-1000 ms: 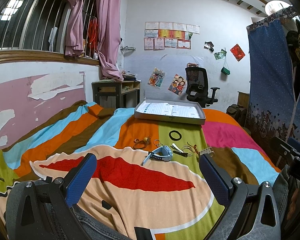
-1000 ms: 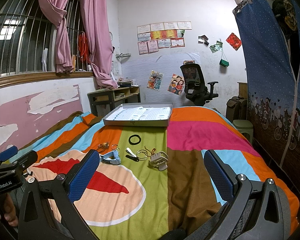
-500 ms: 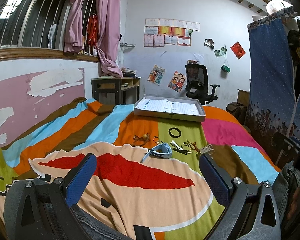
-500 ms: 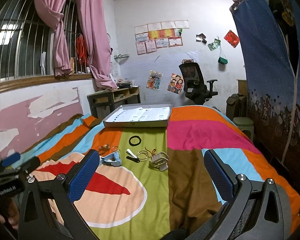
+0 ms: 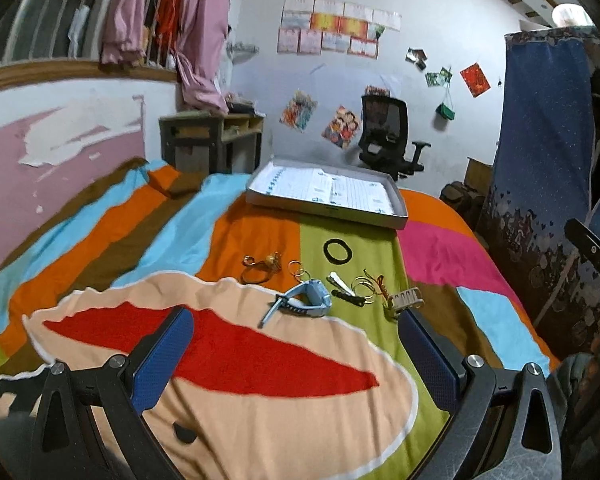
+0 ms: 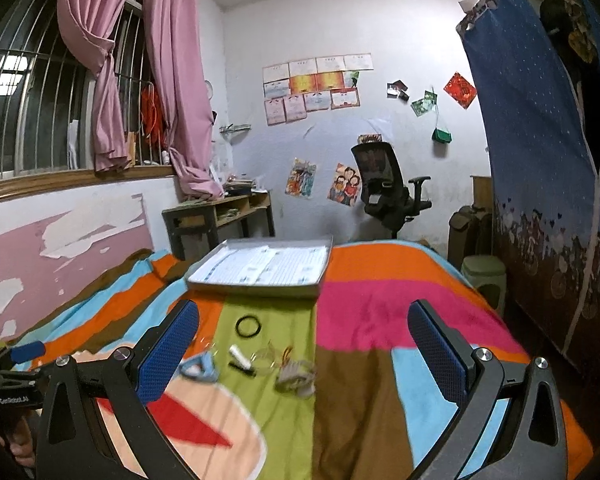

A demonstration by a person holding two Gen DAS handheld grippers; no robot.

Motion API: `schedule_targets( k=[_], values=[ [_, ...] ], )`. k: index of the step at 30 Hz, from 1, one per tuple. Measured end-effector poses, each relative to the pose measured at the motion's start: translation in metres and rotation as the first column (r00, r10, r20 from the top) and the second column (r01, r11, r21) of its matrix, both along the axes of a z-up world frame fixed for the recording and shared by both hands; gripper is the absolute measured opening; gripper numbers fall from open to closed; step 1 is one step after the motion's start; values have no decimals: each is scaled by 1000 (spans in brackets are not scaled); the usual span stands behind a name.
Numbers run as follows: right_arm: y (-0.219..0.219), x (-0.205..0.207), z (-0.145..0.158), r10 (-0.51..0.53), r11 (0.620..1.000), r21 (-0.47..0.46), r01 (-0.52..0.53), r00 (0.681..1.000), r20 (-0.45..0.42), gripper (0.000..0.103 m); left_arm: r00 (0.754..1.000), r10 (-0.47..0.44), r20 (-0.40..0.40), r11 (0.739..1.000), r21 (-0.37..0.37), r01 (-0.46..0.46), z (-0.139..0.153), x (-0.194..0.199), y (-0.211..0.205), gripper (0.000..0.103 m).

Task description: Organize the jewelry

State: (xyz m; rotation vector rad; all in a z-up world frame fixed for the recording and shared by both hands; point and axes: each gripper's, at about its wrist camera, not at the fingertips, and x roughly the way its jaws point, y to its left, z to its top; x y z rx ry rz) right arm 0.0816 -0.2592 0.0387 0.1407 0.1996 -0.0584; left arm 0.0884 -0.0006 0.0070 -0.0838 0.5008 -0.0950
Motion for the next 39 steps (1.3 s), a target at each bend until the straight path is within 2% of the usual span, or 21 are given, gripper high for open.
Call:
schedule_targets(
  k=[3, 8, 12, 15, 19, 24, 27, 31, 33, 35, 37, 39],
  values=[
    [-7, 29, 8, -1, 1000, 12, 1, 1000, -6, 102, 999, -12, -50, 1000, -8, 12, -1, 31, -3, 103],
    [-16, 90, 5, -15, 999, 44, 18, 997, -72, 102, 991, -32, -129, 999, 33, 37, -12, 89, -11, 103],
    [-21, 143, -16, -4, 998, 54, 14, 983, -185, 102, 978, -52, -203, 997, 44, 63, -28, 132, -19, 103],
    [-22, 178, -43, 20, 997, 78, 2, 960, -279, 102, 964, -70, -255, 996, 37, 82, -46, 158, -26, 103],
    [-21, 208, -90, 67, 993, 118, -21, 916, -396, 102, 949, -107, -296, 993, 18, 118, -72, 182, -31, 103],
    [-20, 233, -132, 138, 985, 161, -64, 849, -510, 102, 932, -139, -336, 983, 69, 171, -99, 200, -38, 103],
    [-16, 246, -154, 191, 972, 224, -74, 807, -559, 102, 919, -155, -363, 978, 75, 194, -110, 208, -40, 103],
    [-4, 253, -179, 240, 962, 257, -94, 742, -626, 102, 912, -171, -372, 978, 49, 203, -114, 214, -37, 89],
    [4, 257, -184, 245, 963, 247, -106, 725, -644, 101, 903, -195, -382, 974, 36, 225, -115, 218, -40, 84],
    [14, 260, -190, 256, 963, 242, -122, 704, -662, 96, 898, -209, -387, 970, 36, 241, -117, 221, -42, 76],
    [25, 263, -196, 270, 960, 241, -139, 682, -680, 79, 893, -209, -399, 969, 40, 245, -120, 225, -42, 72],
    [27, 263, -199, 283, 957, 246, -151, 659, -697, 73, 890, -209, -405, 969, 38, 245, -122, 228, -42, 67]
  ],
)
